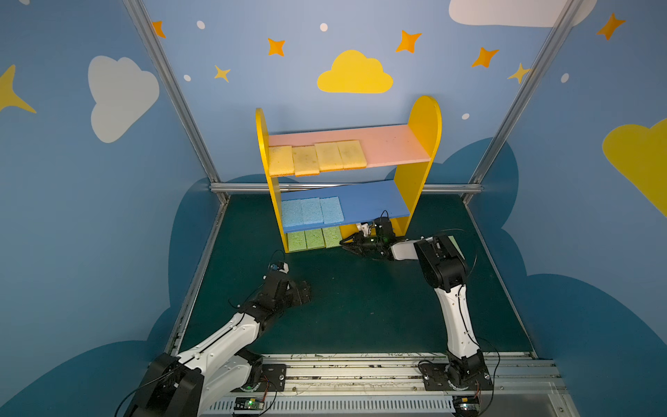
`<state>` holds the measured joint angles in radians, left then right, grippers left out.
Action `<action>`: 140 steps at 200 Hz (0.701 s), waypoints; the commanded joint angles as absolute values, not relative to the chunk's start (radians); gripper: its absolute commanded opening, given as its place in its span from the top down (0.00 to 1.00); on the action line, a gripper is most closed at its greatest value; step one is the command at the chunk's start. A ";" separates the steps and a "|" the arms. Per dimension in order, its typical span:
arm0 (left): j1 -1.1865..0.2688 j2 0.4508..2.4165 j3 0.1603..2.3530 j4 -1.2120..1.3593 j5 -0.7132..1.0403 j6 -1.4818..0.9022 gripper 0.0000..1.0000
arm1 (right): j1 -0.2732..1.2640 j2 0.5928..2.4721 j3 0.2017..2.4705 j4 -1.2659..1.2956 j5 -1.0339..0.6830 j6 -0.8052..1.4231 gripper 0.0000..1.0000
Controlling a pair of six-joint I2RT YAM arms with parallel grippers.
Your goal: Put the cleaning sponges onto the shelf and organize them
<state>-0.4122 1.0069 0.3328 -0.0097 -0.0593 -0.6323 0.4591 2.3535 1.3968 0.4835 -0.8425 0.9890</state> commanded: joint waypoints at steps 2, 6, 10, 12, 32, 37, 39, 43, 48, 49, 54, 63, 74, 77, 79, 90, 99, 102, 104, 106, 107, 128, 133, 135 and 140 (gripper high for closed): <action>-0.409 0.982 0.336 -0.041 -0.052 -0.622 0.00 | 0.458 2.300 1.365 0.463 -0.850 0.967 0.59; -0.409 0.977 0.337 -0.044 -0.051 -0.623 0.00 | 0.457 2.297 1.363 0.462 -0.850 0.966 0.58; -0.408 0.974 0.337 -0.046 -0.051 -0.622 0.00 | 0.456 2.294 1.359 0.462 -0.848 0.965 0.58; -0.409 0.972 0.336 -0.047 -0.051 -0.622 0.00 | 0.456 2.293 1.359 0.462 -0.848 0.965 0.58; -0.409 0.959 0.335 -0.054 -0.052 -0.627 0.00 | 0.456 2.290 1.356 0.465 -0.851 0.972 0.59; -0.409 0.958 0.332 -0.054 -0.052 -0.627 0.00 | 0.458 2.291 1.356 0.470 -0.851 0.975 0.60; -0.409 0.956 0.332 -0.054 -0.051 -0.628 0.00 | 0.458 2.292 1.356 0.472 -0.851 0.977 0.60; -0.410 0.955 0.331 -0.054 -0.052 -0.629 0.00 | 0.460 2.293 1.357 0.476 -0.853 0.979 0.61; -0.409 0.954 0.328 -0.052 -0.052 -0.632 0.00 | 0.462 2.297 1.361 0.479 -0.853 0.983 0.63; -0.409 0.953 0.328 -0.052 -0.052 -0.632 0.00 | 0.462 2.297 1.362 0.479 -0.854 0.984 0.63; -0.409 0.953 0.327 -0.052 -0.052 -0.633 0.00 | 0.463 2.302 1.366 0.481 -0.856 0.988 0.65; -0.408 0.950 0.326 -0.054 -0.051 -0.636 0.00 | 0.463 2.308 1.373 0.491 -0.860 0.999 0.68; -0.410 0.947 0.327 -0.060 -0.048 -0.639 0.00 | 0.465 2.313 1.375 0.508 -0.861 1.013 0.70; -0.408 0.945 0.327 -0.061 -0.047 -0.640 0.00 | 0.465 2.314 1.376 0.510 -0.861 1.015 0.71; -0.409 0.945 0.326 -0.062 -0.046 -0.640 0.00 | 0.465 2.315 1.377 0.511 -0.861 1.016 0.71; -0.409 0.939 0.325 -0.064 -0.046 -0.640 0.00 | 0.465 2.319 1.384 0.504 -0.859 1.017 0.73; -0.410 0.932 0.324 -0.064 -0.047 -0.640 0.00 | 0.463 2.325 1.391 0.502 -0.858 1.017 0.74; -0.408 0.932 0.321 -0.064 -0.048 -0.640 0.00 | 0.464 2.327 1.393 0.500 -0.857 1.018 0.75; -0.409 0.929 0.321 -0.064 -0.049 -0.640 0.00 | 0.463 2.328 1.393 0.501 -0.857 1.019 0.75; -0.408 0.928 0.321 -0.064 -0.049 -0.640 0.00 | 0.463 2.328 1.395 0.503 -0.857 1.021 0.75; -0.408 0.927 0.321 -0.064 -0.049 -0.640 0.00 | 0.463 2.329 1.396 0.503 -0.857 1.021 0.75; -0.408 0.926 0.318 -0.058 -0.051 -0.638 0.00 | 0.461 2.344 1.409 0.507 -0.859 1.031 0.76; -0.410 0.926 0.318 -0.058 -0.051 -0.638 0.00 | 0.461 2.348 1.411 0.507 -0.858 1.032 0.76; -0.408 0.926 0.317 -0.058 -0.051 -0.638 0.00 | 0.460 2.348 1.412 0.507 -0.858 1.032 0.77; -0.408 0.926 0.319 -0.058 -0.051 -0.637 0.00 | 0.460 2.351 1.415 0.507 -0.856 1.034 0.77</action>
<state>-0.4122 0.9340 0.3309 -0.0486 -0.0555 -0.6357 0.4599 2.3318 1.3773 0.4881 -0.8505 1.0222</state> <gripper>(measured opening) 0.997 0.237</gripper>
